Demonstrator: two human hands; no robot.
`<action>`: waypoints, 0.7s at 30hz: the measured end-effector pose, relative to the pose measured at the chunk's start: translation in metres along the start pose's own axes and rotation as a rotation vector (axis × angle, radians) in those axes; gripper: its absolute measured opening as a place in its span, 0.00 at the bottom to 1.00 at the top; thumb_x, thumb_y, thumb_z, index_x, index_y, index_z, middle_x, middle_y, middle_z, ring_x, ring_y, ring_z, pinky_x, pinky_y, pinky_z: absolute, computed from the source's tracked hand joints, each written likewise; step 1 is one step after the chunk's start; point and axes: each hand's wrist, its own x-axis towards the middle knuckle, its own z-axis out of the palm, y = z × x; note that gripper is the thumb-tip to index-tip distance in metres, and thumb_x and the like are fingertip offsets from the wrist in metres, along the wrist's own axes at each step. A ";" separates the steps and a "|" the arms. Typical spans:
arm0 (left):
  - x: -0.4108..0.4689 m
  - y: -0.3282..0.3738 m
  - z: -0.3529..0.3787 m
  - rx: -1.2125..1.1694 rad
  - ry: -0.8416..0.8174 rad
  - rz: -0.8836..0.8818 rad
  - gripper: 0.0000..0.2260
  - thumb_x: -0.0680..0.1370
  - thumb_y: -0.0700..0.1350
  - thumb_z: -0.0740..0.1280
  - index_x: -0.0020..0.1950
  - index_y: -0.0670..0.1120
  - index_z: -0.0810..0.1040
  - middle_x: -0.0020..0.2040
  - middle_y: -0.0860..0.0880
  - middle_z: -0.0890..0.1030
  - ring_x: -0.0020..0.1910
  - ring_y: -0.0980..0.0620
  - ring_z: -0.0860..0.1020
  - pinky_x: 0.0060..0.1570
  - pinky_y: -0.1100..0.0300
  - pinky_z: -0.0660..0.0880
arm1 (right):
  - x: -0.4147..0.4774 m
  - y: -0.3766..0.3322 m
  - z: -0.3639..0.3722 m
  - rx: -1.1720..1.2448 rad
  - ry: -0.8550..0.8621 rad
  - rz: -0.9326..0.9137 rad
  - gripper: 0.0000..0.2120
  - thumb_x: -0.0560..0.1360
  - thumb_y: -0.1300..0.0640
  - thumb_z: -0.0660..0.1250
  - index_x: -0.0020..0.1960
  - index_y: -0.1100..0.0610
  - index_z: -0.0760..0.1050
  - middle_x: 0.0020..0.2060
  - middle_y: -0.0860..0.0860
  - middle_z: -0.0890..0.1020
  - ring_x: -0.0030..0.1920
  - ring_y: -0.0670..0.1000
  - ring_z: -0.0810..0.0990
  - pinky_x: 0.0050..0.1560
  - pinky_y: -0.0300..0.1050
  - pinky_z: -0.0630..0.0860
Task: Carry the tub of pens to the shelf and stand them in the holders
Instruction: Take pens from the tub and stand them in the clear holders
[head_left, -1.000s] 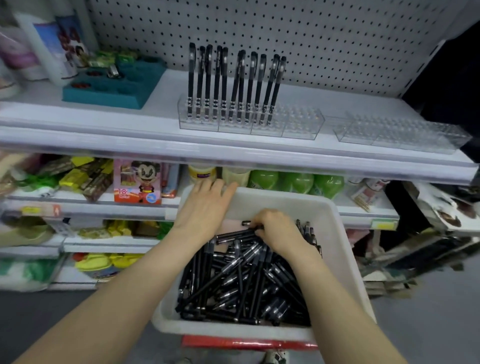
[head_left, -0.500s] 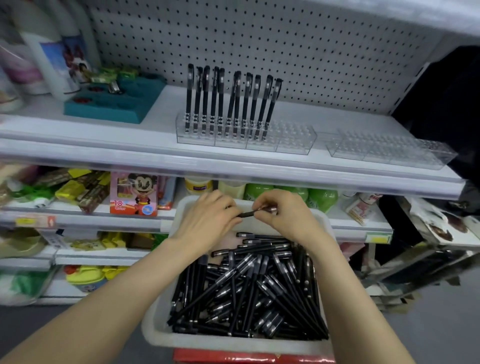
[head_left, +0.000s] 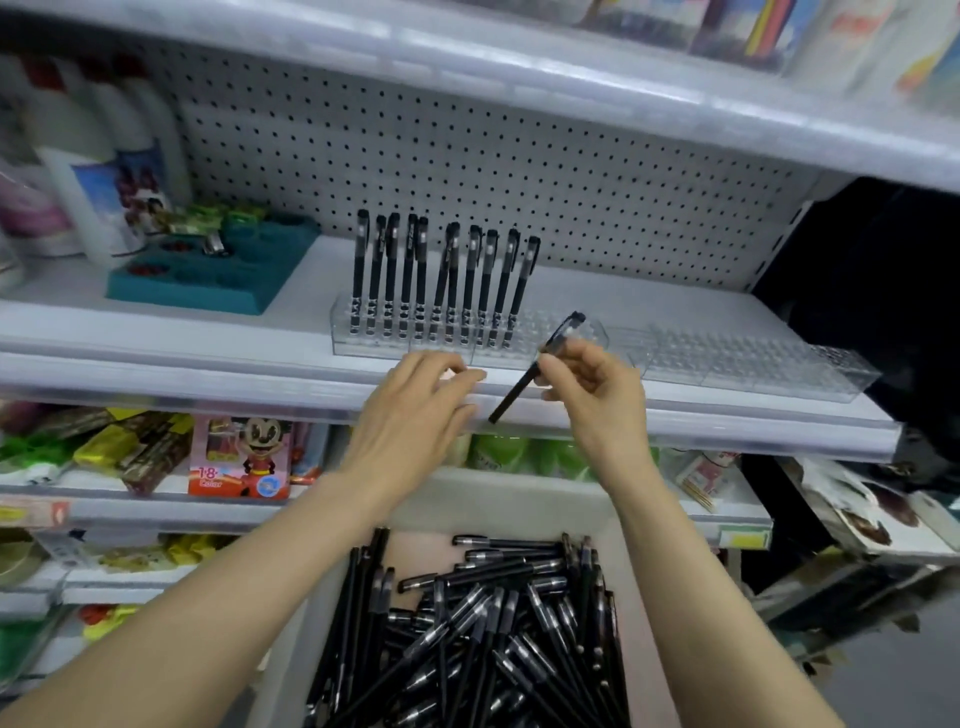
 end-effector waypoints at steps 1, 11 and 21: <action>0.011 -0.004 -0.001 0.038 0.009 -0.009 0.17 0.76 0.44 0.70 0.64 0.44 0.78 0.61 0.44 0.77 0.60 0.44 0.73 0.54 0.49 0.75 | 0.014 -0.008 -0.005 -0.010 0.039 -0.035 0.02 0.78 0.62 0.68 0.49 0.58 0.80 0.39 0.51 0.83 0.39 0.48 0.82 0.41 0.40 0.80; 0.037 -0.033 0.009 0.273 -0.087 -0.058 0.22 0.78 0.49 0.67 0.71 0.46 0.71 0.67 0.42 0.73 0.66 0.39 0.69 0.68 0.44 0.65 | 0.107 -0.026 -0.003 -0.208 0.146 -0.165 0.08 0.80 0.60 0.63 0.57 0.58 0.77 0.44 0.51 0.82 0.42 0.51 0.82 0.40 0.33 0.78; 0.036 -0.037 0.015 0.266 -0.026 -0.031 0.21 0.77 0.46 0.68 0.70 0.45 0.72 0.65 0.42 0.74 0.63 0.39 0.70 0.66 0.43 0.66 | 0.106 0.008 0.016 -0.403 -0.014 -0.141 0.07 0.80 0.58 0.64 0.54 0.59 0.78 0.43 0.59 0.83 0.45 0.60 0.81 0.48 0.52 0.78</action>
